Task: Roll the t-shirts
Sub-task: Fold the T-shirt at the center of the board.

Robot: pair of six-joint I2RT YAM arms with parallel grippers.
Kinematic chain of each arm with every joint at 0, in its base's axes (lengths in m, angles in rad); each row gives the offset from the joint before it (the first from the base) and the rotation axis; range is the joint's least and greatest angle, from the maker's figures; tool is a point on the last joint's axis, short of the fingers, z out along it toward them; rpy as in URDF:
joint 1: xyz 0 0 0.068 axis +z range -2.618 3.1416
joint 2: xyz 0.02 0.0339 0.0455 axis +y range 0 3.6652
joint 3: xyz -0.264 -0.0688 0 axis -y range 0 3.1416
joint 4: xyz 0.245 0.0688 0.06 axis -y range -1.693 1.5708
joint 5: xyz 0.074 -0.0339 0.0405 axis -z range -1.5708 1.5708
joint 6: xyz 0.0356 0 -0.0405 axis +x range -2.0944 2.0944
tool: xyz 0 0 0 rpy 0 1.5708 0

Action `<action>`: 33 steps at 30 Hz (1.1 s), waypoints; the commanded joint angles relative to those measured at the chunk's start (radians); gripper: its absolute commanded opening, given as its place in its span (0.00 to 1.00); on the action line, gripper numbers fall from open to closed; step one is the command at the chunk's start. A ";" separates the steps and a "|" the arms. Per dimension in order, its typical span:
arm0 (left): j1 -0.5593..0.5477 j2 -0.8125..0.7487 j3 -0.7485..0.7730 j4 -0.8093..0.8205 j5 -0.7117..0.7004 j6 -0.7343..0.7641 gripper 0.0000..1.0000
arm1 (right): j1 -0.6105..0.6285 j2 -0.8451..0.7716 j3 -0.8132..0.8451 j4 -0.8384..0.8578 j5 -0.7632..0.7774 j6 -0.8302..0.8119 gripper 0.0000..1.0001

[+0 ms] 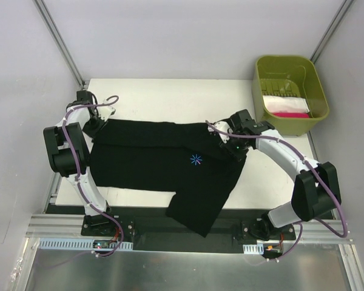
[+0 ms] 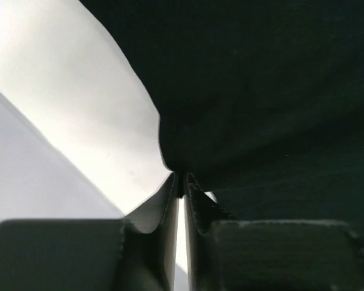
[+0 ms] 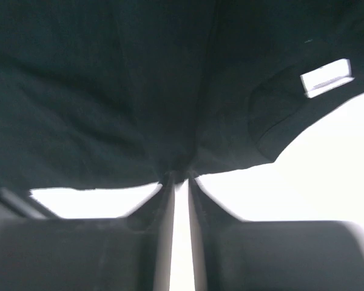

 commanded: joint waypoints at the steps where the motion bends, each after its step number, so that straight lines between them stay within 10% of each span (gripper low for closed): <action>1: 0.018 -0.013 0.009 -0.026 -0.042 0.061 0.36 | 0.001 0.059 0.064 -0.153 -0.074 -0.044 0.30; 9: -0.007 -0.047 0.197 -0.166 0.125 -0.097 0.58 | -0.108 0.266 0.420 -0.253 -0.160 0.014 0.48; 12: -0.045 0.004 0.256 -0.200 0.131 -0.180 0.50 | -0.124 0.370 0.525 -0.232 -0.096 0.039 0.47; 18: -0.061 0.126 0.352 -0.235 0.193 -0.348 0.00 | -0.131 0.547 0.731 -0.185 0.054 0.048 0.36; 33: -0.061 0.324 0.457 -0.263 0.147 -0.525 0.00 | -0.173 0.723 0.901 -0.173 0.122 0.041 0.43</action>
